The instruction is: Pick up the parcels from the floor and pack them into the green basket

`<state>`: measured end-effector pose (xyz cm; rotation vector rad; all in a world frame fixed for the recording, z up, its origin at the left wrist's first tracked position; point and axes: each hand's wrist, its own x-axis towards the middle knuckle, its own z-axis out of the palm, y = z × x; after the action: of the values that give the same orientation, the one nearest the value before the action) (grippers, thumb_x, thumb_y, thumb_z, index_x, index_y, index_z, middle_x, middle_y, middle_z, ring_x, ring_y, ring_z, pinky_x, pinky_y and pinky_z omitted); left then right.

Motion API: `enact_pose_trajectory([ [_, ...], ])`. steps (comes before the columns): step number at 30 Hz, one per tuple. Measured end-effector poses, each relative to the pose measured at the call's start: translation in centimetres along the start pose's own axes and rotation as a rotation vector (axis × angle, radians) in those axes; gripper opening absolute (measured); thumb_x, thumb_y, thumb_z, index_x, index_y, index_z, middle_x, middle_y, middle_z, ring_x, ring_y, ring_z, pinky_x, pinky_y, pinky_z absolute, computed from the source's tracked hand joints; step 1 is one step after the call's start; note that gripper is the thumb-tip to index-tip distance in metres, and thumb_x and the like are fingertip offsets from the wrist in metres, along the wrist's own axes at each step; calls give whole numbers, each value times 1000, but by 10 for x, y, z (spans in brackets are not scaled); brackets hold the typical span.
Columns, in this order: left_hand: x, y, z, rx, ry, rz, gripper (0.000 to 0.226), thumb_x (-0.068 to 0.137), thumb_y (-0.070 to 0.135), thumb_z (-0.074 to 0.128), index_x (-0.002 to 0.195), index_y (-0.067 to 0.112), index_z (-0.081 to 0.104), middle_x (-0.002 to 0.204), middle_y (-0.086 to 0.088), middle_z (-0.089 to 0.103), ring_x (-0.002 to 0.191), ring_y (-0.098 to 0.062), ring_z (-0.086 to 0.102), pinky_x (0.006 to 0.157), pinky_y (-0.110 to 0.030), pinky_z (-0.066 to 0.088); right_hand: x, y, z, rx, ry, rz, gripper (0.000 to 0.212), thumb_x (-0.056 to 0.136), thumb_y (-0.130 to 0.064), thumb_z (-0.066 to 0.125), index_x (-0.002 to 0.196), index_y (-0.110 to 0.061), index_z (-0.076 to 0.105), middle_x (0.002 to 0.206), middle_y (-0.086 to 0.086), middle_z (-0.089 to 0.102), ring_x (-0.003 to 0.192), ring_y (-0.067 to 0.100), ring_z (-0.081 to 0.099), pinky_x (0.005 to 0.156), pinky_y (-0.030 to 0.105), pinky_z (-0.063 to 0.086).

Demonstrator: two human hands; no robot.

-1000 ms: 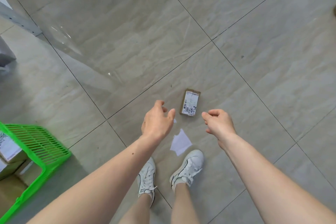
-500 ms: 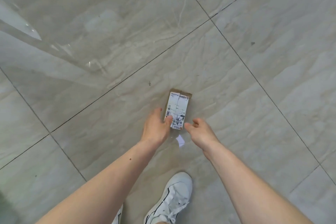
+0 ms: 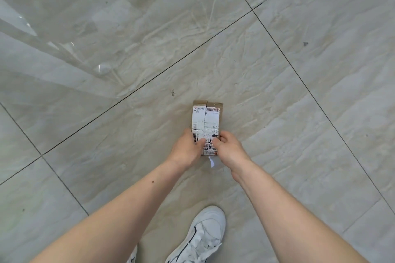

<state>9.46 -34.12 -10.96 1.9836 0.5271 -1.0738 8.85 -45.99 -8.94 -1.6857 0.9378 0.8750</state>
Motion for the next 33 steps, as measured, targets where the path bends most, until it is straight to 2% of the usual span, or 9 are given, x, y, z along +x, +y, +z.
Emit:
enact_pose_trajectory([
  [4,-52,15,-27,-117,79,-15,34,95,21,55,121,3,43,116,-5,63,105,-24,61,85,-34,47,-49,-27,-3,26,12,-28,32,97,-7,48,128,-11,54,113,2,65,96,14,62,83,23,47],
  [9,-127,39,-80,-261,220,2,27,96,29,53,103,8,38,106,-5,61,94,-23,61,73,-32,44,-120,-77,-3,11,-64,-59,30,96,-13,49,124,-24,52,105,-2,66,73,7,61,47,15,43],
  [13,-175,51,-123,-467,281,-61,40,81,48,60,95,18,39,102,-1,63,95,-25,67,87,-47,54,-173,-128,5,-20,-136,-102,34,91,-20,49,112,-46,50,111,-7,68,80,14,64,67,32,49],
  [15,-199,58,-145,-575,295,-72,57,69,52,63,106,17,37,103,2,63,99,-23,67,90,-48,54,-200,-150,12,-32,-184,-127,36,89,-20,50,108,-50,49,115,-5,68,81,20,67,67,39,54],
  [19,-236,59,-188,-689,253,-86,102,64,42,71,146,24,12,103,3,69,104,-19,67,98,-47,51,-243,-181,21,-107,-242,-243,36,91,-21,53,107,-53,52,128,9,56,82,24,71,53,33,57],
  [23,-269,38,-225,-769,313,-107,113,63,47,74,151,37,5,114,3,67,112,-18,63,103,-46,47,-276,-205,33,-213,-370,-309,34,98,-13,50,122,-36,50,104,-8,66,60,2,65,53,29,56],
  [27,-304,9,-253,-828,495,-103,93,70,52,66,149,33,21,127,11,56,120,-18,56,101,-48,48,-305,-223,63,-379,-527,-320,34,98,-13,51,125,-34,51,97,-13,63,60,0,63,61,35,59],
  [30,-329,-18,-266,-911,593,-115,46,84,38,65,127,38,47,115,14,63,108,-17,64,89,-49,56,-325,-231,95,-504,-607,-343,34,97,-13,52,122,-36,53,97,-13,64,72,9,63,81,51,57],
  [33,-351,-46,-280,-1069,675,-95,32,89,25,65,116,34,52,112,6,66,97,-17,67,80,-44,60,-346,-234,131,-542,-616,-367,43,96,-14,56,133,-32,44,97,-6,64,79,16,63,86,57,54],
])
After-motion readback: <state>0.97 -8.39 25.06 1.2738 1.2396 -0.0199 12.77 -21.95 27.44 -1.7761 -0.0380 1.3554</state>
